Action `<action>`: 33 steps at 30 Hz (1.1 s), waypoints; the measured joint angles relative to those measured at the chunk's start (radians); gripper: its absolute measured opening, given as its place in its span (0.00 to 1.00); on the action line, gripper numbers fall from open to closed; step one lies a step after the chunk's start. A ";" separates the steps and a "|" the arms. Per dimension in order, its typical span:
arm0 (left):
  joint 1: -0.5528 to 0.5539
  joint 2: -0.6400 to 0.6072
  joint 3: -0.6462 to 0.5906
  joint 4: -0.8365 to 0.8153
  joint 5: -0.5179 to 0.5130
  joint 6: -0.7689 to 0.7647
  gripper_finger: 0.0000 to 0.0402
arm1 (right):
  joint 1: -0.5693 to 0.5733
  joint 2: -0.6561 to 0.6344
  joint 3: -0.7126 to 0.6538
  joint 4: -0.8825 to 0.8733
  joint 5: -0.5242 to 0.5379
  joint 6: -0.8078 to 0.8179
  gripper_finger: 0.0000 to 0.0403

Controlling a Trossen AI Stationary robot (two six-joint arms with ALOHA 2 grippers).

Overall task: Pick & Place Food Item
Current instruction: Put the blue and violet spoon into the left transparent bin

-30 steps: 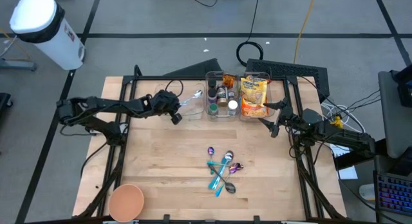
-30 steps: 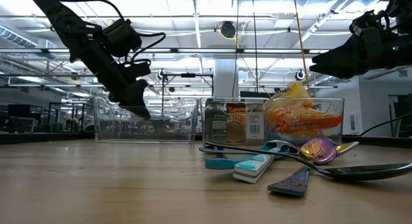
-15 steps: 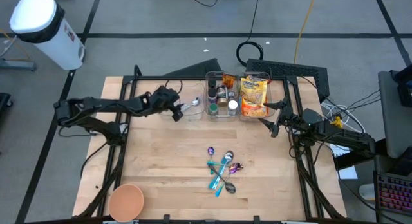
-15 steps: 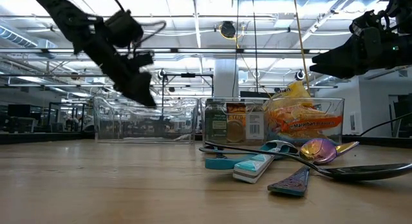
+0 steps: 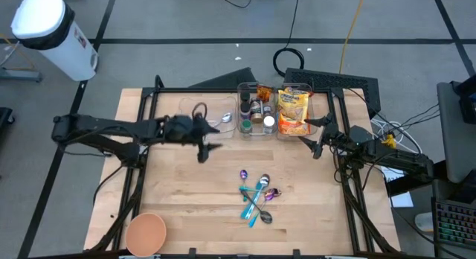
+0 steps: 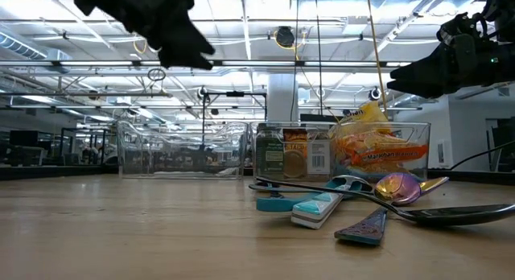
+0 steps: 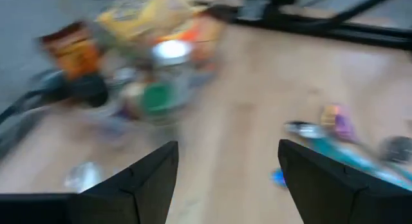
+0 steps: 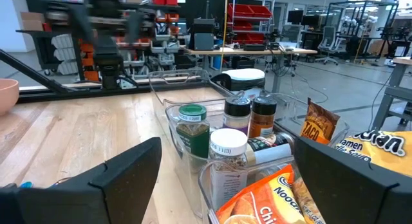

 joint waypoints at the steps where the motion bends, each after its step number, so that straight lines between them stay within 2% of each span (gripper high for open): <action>1: -0.036 0.004 0.000 0.011 -0.004 -0.005 0.68 | 0.000 0.000 0.000 0.000 0.000 0.000 0.86; 7: -0.212 0.108 0.001 0.151 -0.012 -0.014 0.68 | 0.000 0.000 0.000 0.000 0.000 0.000 0.86; 13: -0.306 0.293 0.001 0.303 -0.035 0.020 0.69 | 0.000 0.000 0.000 0.000 0.000 0.000 0.86; 19: -0.331 0.493 0.000 0.453 -0.084 0.209 0.64 | 0.000 0.000 0.000 0.000 0.000 0.000 0.86; 27: -0.318 0.664 0.000 0.517 -0.155 0.483 0.57 | 0.000 0.000 0.000 0.000 0.000 0.000 0.86; 30: -0.302 0.699 0.000 0.543 -0.166 0.525 0.54 | 0.000 0.000 0.000 0.000 0.000 0.000 0.86; 33: -0.290 0.721 0.000 0.607 -0.160 0.470 0.51 | 0.000 0.000 0.000 0.000 0.000 0.000 0.86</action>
